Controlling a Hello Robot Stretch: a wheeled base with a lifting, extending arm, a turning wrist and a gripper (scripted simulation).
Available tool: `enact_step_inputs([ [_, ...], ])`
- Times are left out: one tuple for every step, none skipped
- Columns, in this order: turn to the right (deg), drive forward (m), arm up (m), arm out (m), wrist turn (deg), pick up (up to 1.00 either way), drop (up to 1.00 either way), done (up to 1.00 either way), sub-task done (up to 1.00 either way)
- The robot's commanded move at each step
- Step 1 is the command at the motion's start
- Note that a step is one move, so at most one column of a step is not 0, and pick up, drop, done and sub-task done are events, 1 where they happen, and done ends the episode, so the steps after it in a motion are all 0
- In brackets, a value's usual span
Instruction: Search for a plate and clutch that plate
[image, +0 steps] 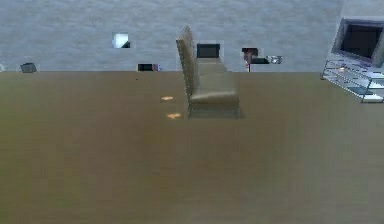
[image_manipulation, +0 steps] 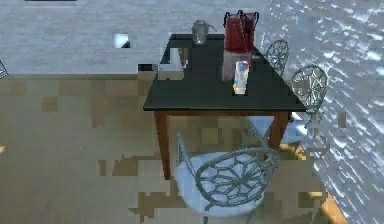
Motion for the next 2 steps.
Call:
enact_step_inputs([
  [42.0, 0.00, 0.00, 0.00, 0.0, 0.00, 0.00, 0.00, 0.00],
  [0.0, 0.80, 0.00, 0.00, 0.0, 0.00, 0.00, 0.00, 0.00],
])
